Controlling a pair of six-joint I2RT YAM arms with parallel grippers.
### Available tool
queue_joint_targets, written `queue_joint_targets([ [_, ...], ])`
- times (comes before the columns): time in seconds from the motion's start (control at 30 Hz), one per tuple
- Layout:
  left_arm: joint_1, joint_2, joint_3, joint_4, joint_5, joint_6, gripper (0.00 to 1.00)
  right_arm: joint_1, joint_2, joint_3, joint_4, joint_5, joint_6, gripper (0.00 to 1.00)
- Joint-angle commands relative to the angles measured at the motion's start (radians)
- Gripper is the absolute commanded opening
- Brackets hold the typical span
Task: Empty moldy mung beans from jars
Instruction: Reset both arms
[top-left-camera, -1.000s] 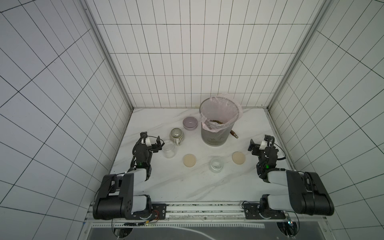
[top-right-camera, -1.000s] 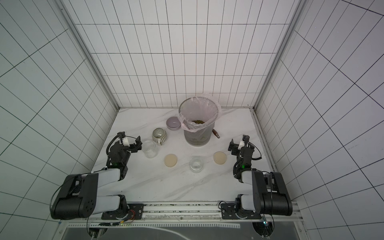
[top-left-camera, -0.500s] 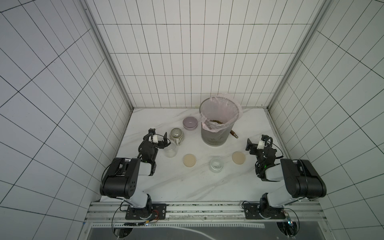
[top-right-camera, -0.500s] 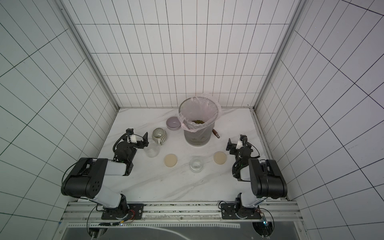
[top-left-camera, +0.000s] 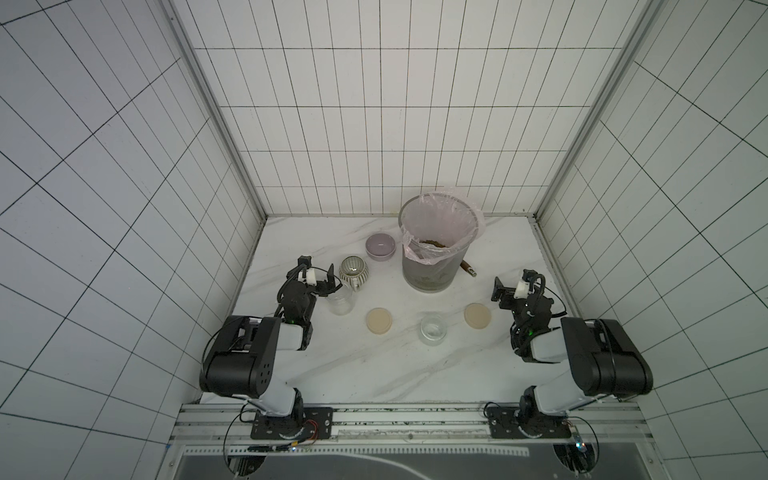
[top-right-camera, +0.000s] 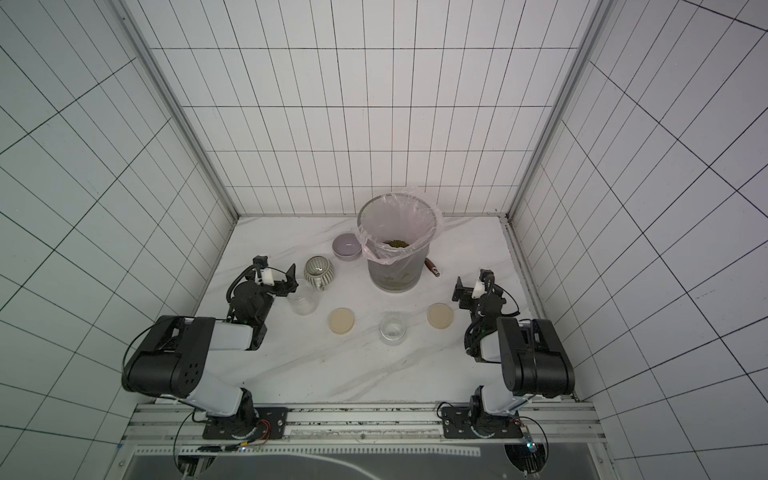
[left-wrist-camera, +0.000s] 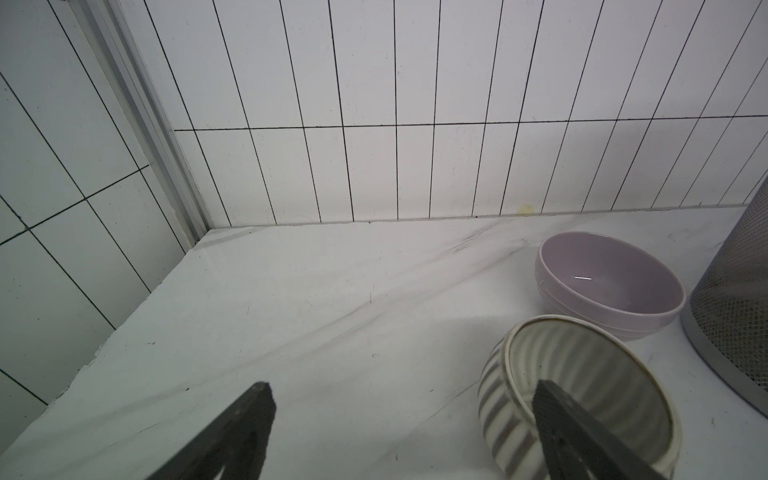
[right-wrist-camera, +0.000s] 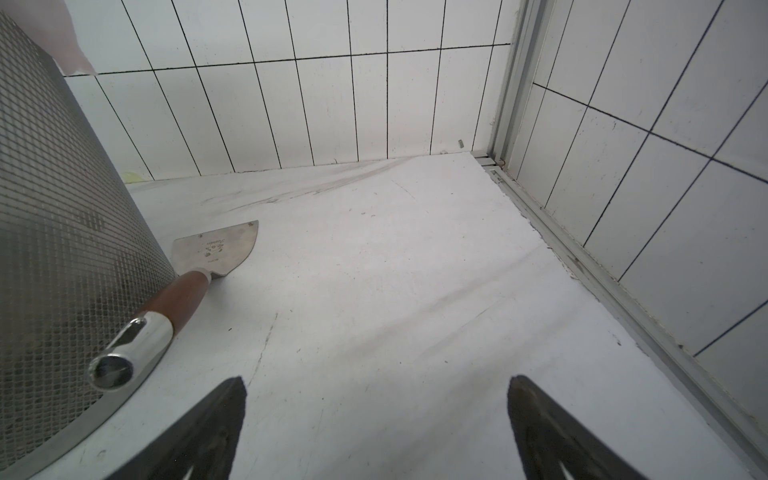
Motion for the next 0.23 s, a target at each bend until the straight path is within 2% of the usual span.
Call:
queue_joint_targets([
  [0.0,-0.005,0.022,0.008,-0.043,-0.008,0.031,0.97,0.008,-0.004,0.028,0.044,0.017,-0.027,0.99],
  [0.2,-0.005,0.004,-0.007,-0.033,-0.014,0.028,0.97,0.015,-0.006,0.028,0.041,0.028,-0.028,0.99],
])
